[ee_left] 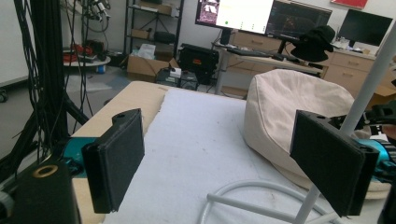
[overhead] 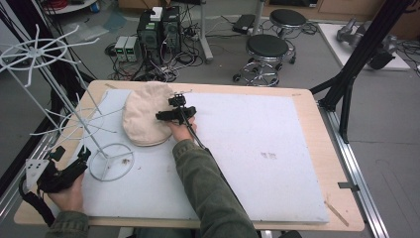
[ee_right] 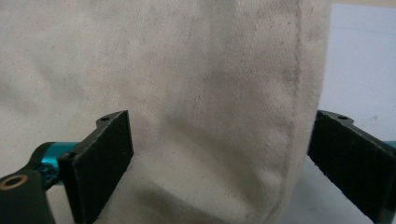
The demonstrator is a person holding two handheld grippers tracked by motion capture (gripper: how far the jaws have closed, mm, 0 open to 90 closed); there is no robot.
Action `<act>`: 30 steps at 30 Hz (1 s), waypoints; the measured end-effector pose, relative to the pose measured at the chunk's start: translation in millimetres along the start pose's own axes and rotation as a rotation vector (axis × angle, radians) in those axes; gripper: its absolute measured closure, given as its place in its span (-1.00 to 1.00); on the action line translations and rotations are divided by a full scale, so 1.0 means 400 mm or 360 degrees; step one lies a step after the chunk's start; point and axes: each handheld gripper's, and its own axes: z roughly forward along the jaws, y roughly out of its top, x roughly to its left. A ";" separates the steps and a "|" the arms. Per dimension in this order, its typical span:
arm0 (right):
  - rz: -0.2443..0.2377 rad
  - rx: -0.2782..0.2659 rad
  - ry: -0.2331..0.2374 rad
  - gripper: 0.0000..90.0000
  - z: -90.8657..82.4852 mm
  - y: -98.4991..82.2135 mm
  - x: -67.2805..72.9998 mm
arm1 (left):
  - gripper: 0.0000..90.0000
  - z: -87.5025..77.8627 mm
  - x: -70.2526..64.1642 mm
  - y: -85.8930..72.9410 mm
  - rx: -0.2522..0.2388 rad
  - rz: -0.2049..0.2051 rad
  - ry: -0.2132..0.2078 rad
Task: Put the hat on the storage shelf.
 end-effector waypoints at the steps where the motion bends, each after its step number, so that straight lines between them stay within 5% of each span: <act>1: 0.0026 0.0010 -0.0023 -0.66 -0.001 -0.001 0.007 | -0.60 0.001 0.000 0.000 0.0006 0.0008 0.0000; 4: 0.0051 0.0022 -0.0003 -0.48 -0.001 -0.002 0.017 | -0.60 0.003 -0.003 -0.001 0.0012 0.0020 -0.0009; 10: 0.0053 0.0059 -0.0129 -0.26 0.007 -0.013 0.053 | -0.60 0.002 -0.007 -0.001 0.0010 0.0026 -0.0020; 15: -0.0051 0.0093 -0.0230 0.26 0.012 -0.012 0.084 | -0.60 -0.001 -0.007 0.000 0.0003 0.0022 -0.0020; 19: -0.0115 0.0099 -0.0229 0.64 0.004 -0.005 0.097 | -0.60 -0.003 -0.006 0.000 -0.0001 0.0021 -0.0020; 30: -0.0116 0.0101 -0.0174 0.73 -0.011 0.003 0.091 | -0.60 -0.004 -0.005 0.000 0.0002 0.0017 -0.0020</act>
